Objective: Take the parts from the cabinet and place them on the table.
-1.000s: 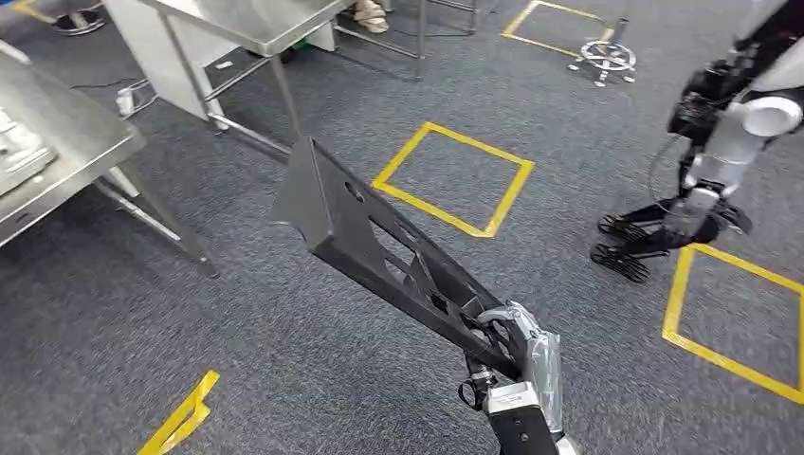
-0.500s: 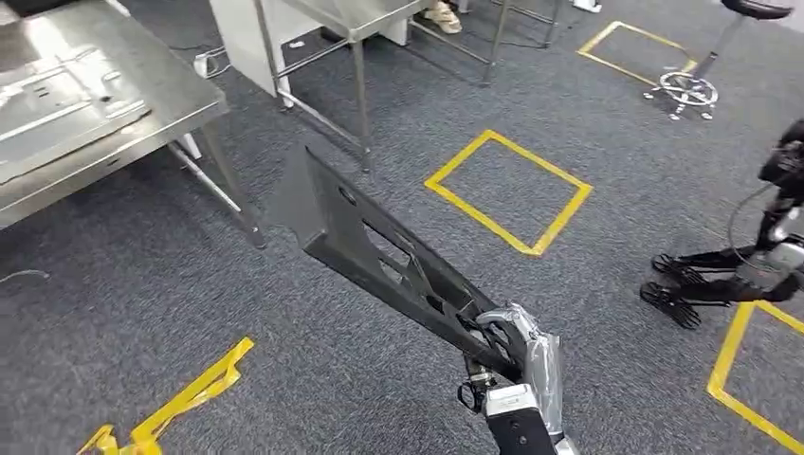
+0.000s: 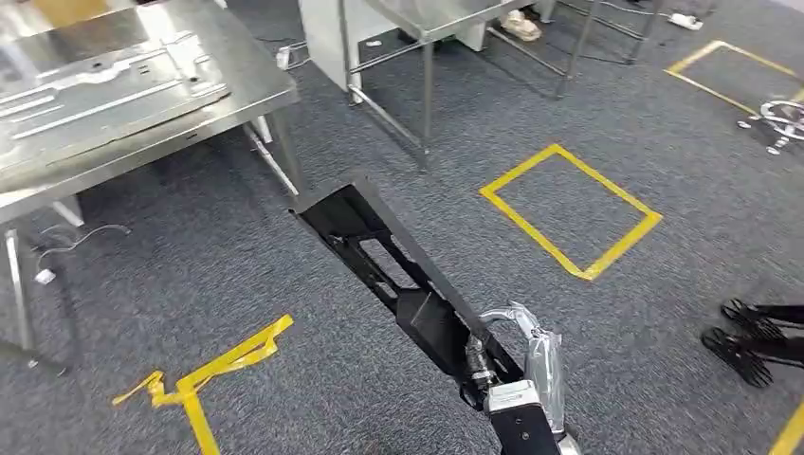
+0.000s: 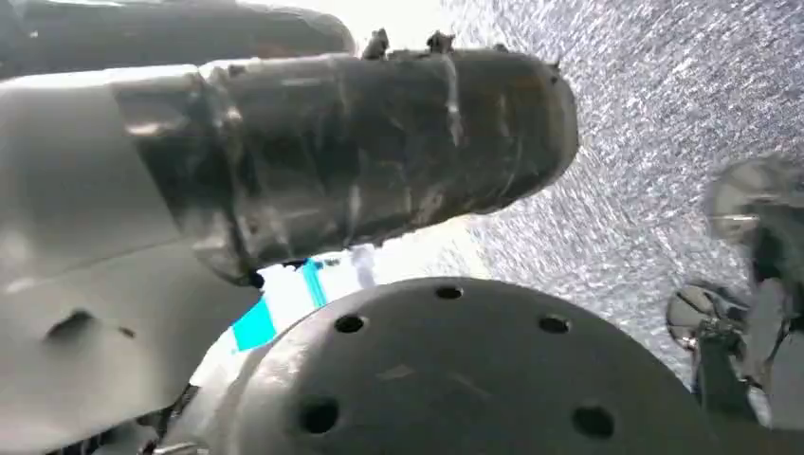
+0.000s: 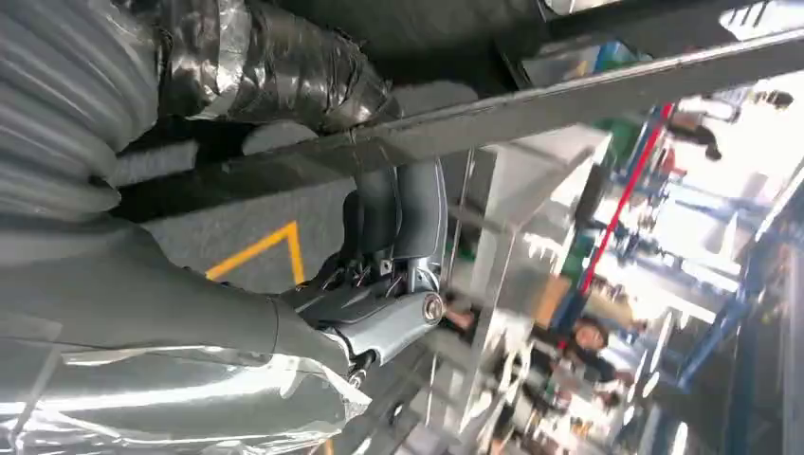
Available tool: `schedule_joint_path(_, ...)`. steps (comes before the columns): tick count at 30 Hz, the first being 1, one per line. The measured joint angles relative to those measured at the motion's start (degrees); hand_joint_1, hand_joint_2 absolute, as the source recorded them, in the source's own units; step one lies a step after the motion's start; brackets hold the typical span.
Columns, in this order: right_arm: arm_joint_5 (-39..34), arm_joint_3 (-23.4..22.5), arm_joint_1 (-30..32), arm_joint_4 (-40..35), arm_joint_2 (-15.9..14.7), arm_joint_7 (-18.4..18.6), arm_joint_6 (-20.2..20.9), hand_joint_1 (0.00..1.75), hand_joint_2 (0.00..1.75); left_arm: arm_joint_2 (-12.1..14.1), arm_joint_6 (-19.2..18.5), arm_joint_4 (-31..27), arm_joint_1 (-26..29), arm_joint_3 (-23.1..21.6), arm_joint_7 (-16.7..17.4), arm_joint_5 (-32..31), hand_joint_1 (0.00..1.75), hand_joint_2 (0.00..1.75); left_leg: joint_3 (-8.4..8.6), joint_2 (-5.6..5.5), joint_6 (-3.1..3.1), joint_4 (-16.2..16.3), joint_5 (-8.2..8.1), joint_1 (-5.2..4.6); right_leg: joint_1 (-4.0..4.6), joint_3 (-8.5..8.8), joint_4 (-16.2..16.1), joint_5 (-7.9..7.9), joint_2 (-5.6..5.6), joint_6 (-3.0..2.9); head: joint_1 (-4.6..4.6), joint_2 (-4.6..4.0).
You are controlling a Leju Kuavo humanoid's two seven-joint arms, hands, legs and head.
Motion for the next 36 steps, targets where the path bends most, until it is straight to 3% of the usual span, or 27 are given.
schedule_joint_path(1, 0.0, 0.0, 0.0, 0.0, 0.0, 0.1, 0.0, 1.75, 1.75, 0.0, 0.0, 0.0, 0.0, 0.0, 0.1, 0.0, 0.0, 0.0, -0.54, 0.11, -0.19, 1.7, -0.22, 0.0, 0.01, -0.06, 0.1, -0.01, -0.88, 0.01, 0.0, 0.0)
schedule_joint_path(2, 0.1, 0.0, 0.0, 0.0, 0.0, 0.2, 0.0, 1.75, 1.75, 0.0, 0.0, 0.0, 0.1, 0.0, 0.2, 0.0, 0.0, 0.0, 0.41, 0.19, -0.35, 0.6, 0.79, 0.0, 0.01, -0.12, 0.2, -0.05, -1.7, 0.05, 0.0, 0.0)
schedule_joint_path(3, 0.1, 0.0, 0.0, 0.0, -0.1, 0.3, 0.0, 1.75, 1.75, 0.1, 0.1, 0.0, 0.1, 0.0, 0.2, 0.0, 0.0, 0.0, 2.84, 0.58, -0.41, -3.4, 2.91, 0.0, 0.01, -0.2, 0.4, -0.19, -2.53, 0.18, 0.0, 0.0)
schedule_joint_path(5, 0.1, 0.0, 0.0, 0.0, -0.1, 0.3, 0.0, 1.75, 1.75, 0.1, 0.2, 0.0, 0.1, 0.0, 0.2, 0.0, 0.0, 0.0, 3.36, 0.68, -0.4, -4.3, 3.33, 0.0, 0.0, -0.21, 0.5, -0.2, -2.66, 0.19, 0.0, 0.0)
schedule_joint_path(6, 0.1, 0.0, -0.1, 0.0, -0.2, 0.3, 0.0, 1.75, 1.75, 0.2, 0.2, 0.0, 0.1, 0.0, 0.2, 0.0, 0.0, 0.0, 9.55, 3.46, -0.18, -14.2, 6.97, -0.06, 0.02, -0.15, 1.2, -0.68, -3.87, 0.63, -0.02, 0.0)
schedule_joint_path(7, 0.1, 0.0, 0.0, -0.1, -0.2, 0.4, 0.0, 1.75, 1.75, 0.2, 0.2, 0.0, 0.0, 0.0, 0.2, 0.0, 0.0, 0.0, 10.49, 5.53, 0.42, -16.1, 5.9, -0.55, 0.55, -0.34, 1.6, -1.02, -4.38, 1.03, -0.02, 0.0)
schedule_joint_path(11, 0.1, 0.2, -0.1, -0.1, -0.3, 0.5, 0.0, 1.75, 1.75, 0.2, 0.4, 0.0, 0.3, 0.0, 0.4, 0.0, 0.0, 0.0, 9.6, 2.52, 1.85, -16.3, 6.95, -0.54, 0.36, -0.18, 1.8, -1.08, -6.37, 2.01, 0.09, 0.0)
schedule_joint_path(12, 0.1, 0.2, -0.2, -0.2, -0.4, 0.5, 0.0, 1.75, 1.75, 0.2, 0.4, 0.0, 0.3, 0.0, 0.4, 0.0, 0.0, 0.0, 9.67, 1.95, 2.29, -16.5, 7.27, -0.14, 0.13, -0.35, 2.4, -1.8, -4.99, 2.56, 0.17, 0.0)
schedule_joint_path(13, 0.1, 0.3, -0.1, -0.3, -0.4, 0.5, 0.0, 1.75, 1.75, 0.1, 0.4, 0.0, 0.2, 0.0, 0.3, 0.0, 0.0, 0.0, 9.44, 1.48, 2.59, -16.5, 7.48, -0.02, -0.02, -1.3, 4.7, -3.69, -1.72, 2.94, 0.31, 0.0)
schedule_joint_path(14, 0.1, 0.3, -0.1, -0.4, -0.4, 0.5, 0.0, 1.75, 1.75, 0.0, 0.4, 0.0, 0.1, 0.0, 0.3, 0.0, 0.0, 0.0, 9.2, 0.93, 2.8, -16.5, 7.66, 0.0, -0.17, -3.23, 9.0, -6.23, 0.08, 3.16, 0.33, 0.0)
schedule_joint_path(16, 0.1, 0.4, 0.0, -0.4, -0.6, 0.5, 0.0, 1.75, 1.75, 0.0, 0.4, 0.0, 0.0, 0.0, 0.3, 0.0, 0.0, 0.0, 8.69, -0.54, 2.89, -16.5, 7.93, 0.0, -0.28, -8.01, 19.2, -10.59, 1.14, 3.43, 0.33, 0.0)
schedule_joint_path(17, 0.1, 0.5, 0.0, -0.4, -0.7, 0.5, 0.0, 1.75, 1.75, -0.1, 0.4, 0.0, 0.0, 0.0, 0.4, 0.0, 0.0, 0.0, 8.55, -1.38, 2.82, -16.5, 8.05, -0.01, -0.28, -9.42, 22.0, -11.07, 1.23, 3.41, 0.31, 0.0)
schedule_joint_path(18, 0.0, 0.5, 0.0, -0.4, -0.8, 0.5, 0.0, 1.75, 1.75, -0.1, 0.4, 0.0, 0.1, 0.0, 0.4, 0.0, 0.0, 0.0, 8.53, -2.25, 2.74, -16.5, 8.15, 0.0, -0.28, -9.25, 21.4, -9.92, 1.35, 3.25, 0.33, 0.0)
schedule_joint_path(20, 0.1, 0.6, 0.0, -0.4, -0.9, 0.5, 0.0, 1.75, 1.75, -0.2, 0.4, 0.0, 0.1, 0.0, 0.4, 0.0, 0.0, 0.0, 8.6, -3.96, 2.47, -16.5, 8.33, 0.0, -0.3, -5.27, 12.8, -4.73, 1.9, 2.67, 0.33, 0.0)
schedule_joint_path(21, 0.1, 0.6, 0.0, -0.4, -0.9, 0.5, 0.0, 1.75, 1.75, -0.2, 0.4, 0.0, 0.0, 0.0, 0.4, 0.0, 0.0, 0.0, 8.63, -4.72, 2.35, -16.5, 8.4, 0.01, -0.34, -2.71, 7.2, -2.09, 3.59, 2.26, 0.33, 0.0)
schedule_joint_path(22, 0.1, 0.6, -0.1, -0.4, -0.9, 0.5, 0.0, 1.75, 1.75, -0.3, 0.4, 0.0, 0.0, 0.0, 0.4, 0.0, 0.0, 0.0, 8.39, -5.36, 2.1, -16.5, 8.53, 0.1, -0.4, -0.89, 3.1, -0.91, 6.84, 1.8, 0.33, 0.0)
schedule_joint_path(23, 0.1, 0.7, 0.0, -0.5, -0.9, 0.5, 0.0, 1.75, 1.75, -0.3, 0.4, 0.0, -0.2, -0.1, 0.4, 0.0, 0.0, 0.0, 8.08, -6.07, 1.77, -16.2, 8.6, -0.23, -0.65, -0.52, 1.9, -1.22, 7.13, 1.59, 0.24, 0.0)
schedule_joint_path(25, 0.1, 0.7, -0.1, -0.5, -1.0, 0.5, 0.0, 1.75, 1.75, -0.3, 0.4, 0.0, 0.0, 0.0, 0.4, 0.0, 0.0, 0.0, 7.57, -7.37, 0.84, -16.6, 9.03, 0.23, -0.35, -0.79, 2.2, -1.32, 5.89, 1.63, 0.28, 0.0)
schedule_joint_path(26, 0.1, 0.7, -0.1, -0.5, -1.0, 0.5, 0.0, 1.75, 1.75, -0.3, 0.4, 0.0, 0.1, -0.1, 0.4, 0.0, 0.0, 0.0, 7.54, -8.05, 0.39, -16.9, 9.32, 0.25, -0.33, -0.71, 2.0, -1.16, 5.17, 1.32, 0.26, 0.0)
schedule_joint_path(27, 0.1, 0.7, -0.1, -0.6, -1.0, 0.5, 0.0, 1.75, 1.75, -0.1, 0.4, 0.0, 0.2, 0.0, 0.4, 0.0, 0.0, 0.0, 7.57, -8.52, 0.01, -16.9, 9.36, 0.24, -1.04, -0.45, 0.9, -0.52, 4.1, 0.8, 0.2, 0.0)
schedule_joint_path(28, 0.0, 0.7, -0.2, -0.5, -1.0, 0.6, 0.0, 1.75, 1.75, 0.0, 0.4, 0.0, 0.3, -0.1, 0.4, 0.0, 0.0, 0.0, 6.87, -4.86, 0.05, -15.7, 8.23, -0.23, -0.81, -0.24, 0.6, -0.29, 3.31, 0.56, 0.13, 0.0)
schedule_joint_path(29, 0.0, 0.8, -0.2, -0.6, -1.0, 0.6, 0.0, 1.75, 1.75, 0.0, 0.4, 0.0, 0.2, -0.1, 0.4, 0.0, 0.0, 0.0, 5.29, -2.2, 0.02, -12.3, 5.81, -0.34, -0.6, -0.2, 0.4, -0.14, 2.55, 0.28, -0.24, 0.0)
schedule_joint_path(30, 0.0, 0.8, -0.2, -0.6, -1.0, 0.6, 0.0, 1.75, 1.75, 0.1, 0.3, 0.0, 0.1, -0.1, 0.5, 0.0, 0.0, 0.0, 3.1, -0.79, -0.07, -7.4, 3.09, -0.31, -0.41, -0.31, 0.4, -0.14, 1.61, 0.17, -0.22, 0.0)
schedule_joint_path(32, -0.1, 0.9, -0.2, -0.5, -1.2, 0.8, 0.0, 1.75, 1.75, 0.2, 0.2, 0.0, 0.1, -0.1, 0.7, 0.2, 0.0, 0.0, -0.45, 0.02, -0.16, 1.0, -0.29, -0.32, -0.16, -0.58, 0.6, -0.22, -0.25, 0.08, -0.22, 0.0)
schedule_joint_path(33, -0.1, 0.9, -0.2, -0.5, -1.3, 0.9, 0.0, 1.75, 1.75, 0.2, 0.2, 0.0, 0.2, -0.1, 0.9, 0.4, 0.0, 0.0, -0.47, 0.1, -0.21, 1.7, 0.02, -0.32, -0.12, -0.68, 0.7, -0.24, -1.11, 0.08, -0.22, 0.0)
schedule_joint_path(34, -0.1, 1.0, -0.2, -0.5, -1.3, 1.0, 0.0, 1.75, 1.75, 0.2, 0.2, 0.0, 0.2, -0.1, 1.1, 0.5, 0.0, 0.0, 0.91, 0.17, -0.22, -0.3, 1.4, -0.32, -0.09, -0.73, 0.8, -0.28, -1.86, 0.07, -0.22, 0.0)
schedule_joint_path(36, -0.2, 1.1, -0.4, -0.5, -1.3, 1.1, 0.0, 1.75, 1.75, 0.4, 0.2, 0.0, 0.4, 0.0, 1.3, 0.7, 0.0, 0.0, 6.04, 1.16, 0.02, -8.8, 5.26, -0.34, -0.05, -0.64, 1.0, -0.43, -3.04, 0.24, -0.22, 0.0)
